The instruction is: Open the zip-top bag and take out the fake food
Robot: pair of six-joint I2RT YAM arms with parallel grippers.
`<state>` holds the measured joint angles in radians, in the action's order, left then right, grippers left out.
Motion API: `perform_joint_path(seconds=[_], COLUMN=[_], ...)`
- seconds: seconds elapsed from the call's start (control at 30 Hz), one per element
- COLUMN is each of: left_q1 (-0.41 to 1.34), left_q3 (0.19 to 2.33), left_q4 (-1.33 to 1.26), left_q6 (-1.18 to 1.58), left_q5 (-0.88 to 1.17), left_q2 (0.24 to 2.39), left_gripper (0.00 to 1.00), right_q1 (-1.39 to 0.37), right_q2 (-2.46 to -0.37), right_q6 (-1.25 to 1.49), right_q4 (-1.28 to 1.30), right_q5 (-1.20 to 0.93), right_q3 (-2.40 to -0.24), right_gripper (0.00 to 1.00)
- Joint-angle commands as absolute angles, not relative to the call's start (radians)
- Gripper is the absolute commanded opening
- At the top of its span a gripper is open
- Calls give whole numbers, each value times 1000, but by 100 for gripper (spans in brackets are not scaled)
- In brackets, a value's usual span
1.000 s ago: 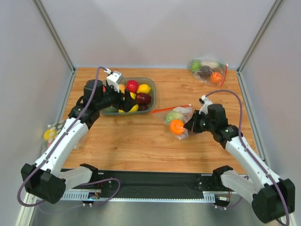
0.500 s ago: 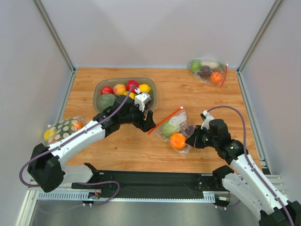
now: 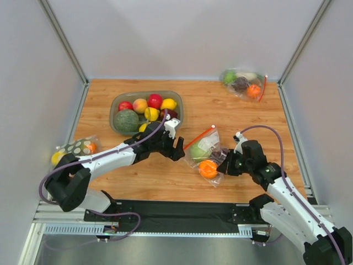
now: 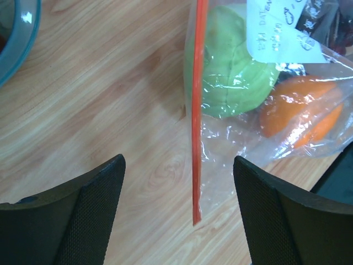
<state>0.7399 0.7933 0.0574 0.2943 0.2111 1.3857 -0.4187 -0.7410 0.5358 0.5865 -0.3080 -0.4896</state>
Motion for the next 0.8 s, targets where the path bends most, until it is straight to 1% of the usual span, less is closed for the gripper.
perform_joint_path(seconds=[0.0, 0.03, 0.07, 0.1, 0.13, 0.23, 0.27, 0.3, 0.33, 0.4, 0.43, 0.47, 0.57, 0.77], left_q1=[742, 742, 742, 742, 742, 742, 742, 742, 742, 742, 742, 742, 742, 742], left_q3=[839, 842, 844, 847, 847, 850, 850, 853, 854, 862, 865, 868, 880, 868], left_q4=[-37, -43, -51, -61, -67, -89, -86, -78, -68, -29, -15, -5, 46, 92], left_q6=[299, 302, 302, 304, 299, 284, 281, 273, 265, 233, 226, 206, 184, 173], left_q5=[212, 215, 224, 232, 254, 308, 316, 318, 316, 299, 292, 284, 285, 273], left_q2=[1443, 1453, 1463, 1480, 1488, 1503, 1503, 1494, 1483, 1441, 1422, 1402, 1312, 1229], left_gripper=[84, 81, 69, 64, 50, 21, 5, 0, 0, 0, 0, 0, 0, 0], right_q1=[-426, -426, -425, -426, -425, -425, -425, -426, -426, -426, -425, -426, -426, -425], right_q2=[-752, -761, -765, -768, -773, -790, -799, -804, -808, -822, -827, -831, -865, -983], right_q6=[557, 554, 546, 545, 542, 535, 531, 526, 522, 502, 493, 482, 442, 374], right_q4=[555, 555, 558, 561, 563, 557, 557, 555, 558, 564, 568, 574, 568, 535], right_q5=[-310, -310, -310, -308, -310, -311, -310, -308, -298, -276, -265, -253, -200, -132], right_q3=[-488, -491, -495, -499, -499, -509, -515, -535, -548, -578, -618, -641, -735, -888], right_gripper=[0, 0, 0, 0, 0, 0, 0, 1, 2, 11, 16, 26, 33, 37])
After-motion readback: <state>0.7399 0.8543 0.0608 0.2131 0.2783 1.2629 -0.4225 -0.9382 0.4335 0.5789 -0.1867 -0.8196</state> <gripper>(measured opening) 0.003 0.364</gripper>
